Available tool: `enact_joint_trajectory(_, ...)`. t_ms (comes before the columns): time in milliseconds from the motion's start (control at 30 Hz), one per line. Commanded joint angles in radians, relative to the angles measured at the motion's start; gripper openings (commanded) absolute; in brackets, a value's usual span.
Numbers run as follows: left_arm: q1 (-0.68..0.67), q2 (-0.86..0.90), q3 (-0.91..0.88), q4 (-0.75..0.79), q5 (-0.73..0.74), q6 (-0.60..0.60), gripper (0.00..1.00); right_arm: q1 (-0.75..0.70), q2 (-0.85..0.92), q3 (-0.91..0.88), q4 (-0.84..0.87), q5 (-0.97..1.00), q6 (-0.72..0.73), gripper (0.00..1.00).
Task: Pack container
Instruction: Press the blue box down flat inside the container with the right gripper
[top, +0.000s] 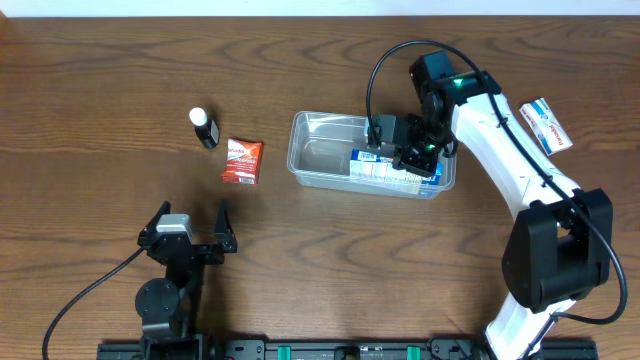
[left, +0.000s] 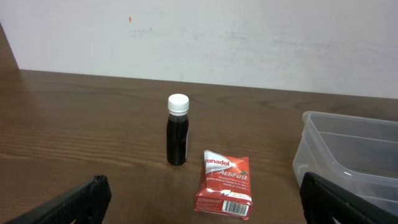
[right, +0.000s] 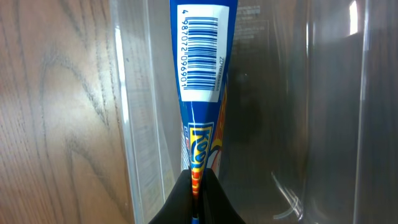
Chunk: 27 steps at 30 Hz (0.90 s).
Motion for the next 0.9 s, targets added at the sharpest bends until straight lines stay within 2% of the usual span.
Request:
enact_joint_trajectory(0,0.004,-0.005,-0.015,-0.033,0.018,-0.005,0.98,-0.016,-0.006,0.011,-0.004,-0.040,-0.030,0.03)
enact_joint_trajectory(867,0.004,-0.005,-0.015,-0.033,0.018,-0.005,0.98,-0.021,-0.006,-0.086,0.061,-0.032,-0.043,0.04)
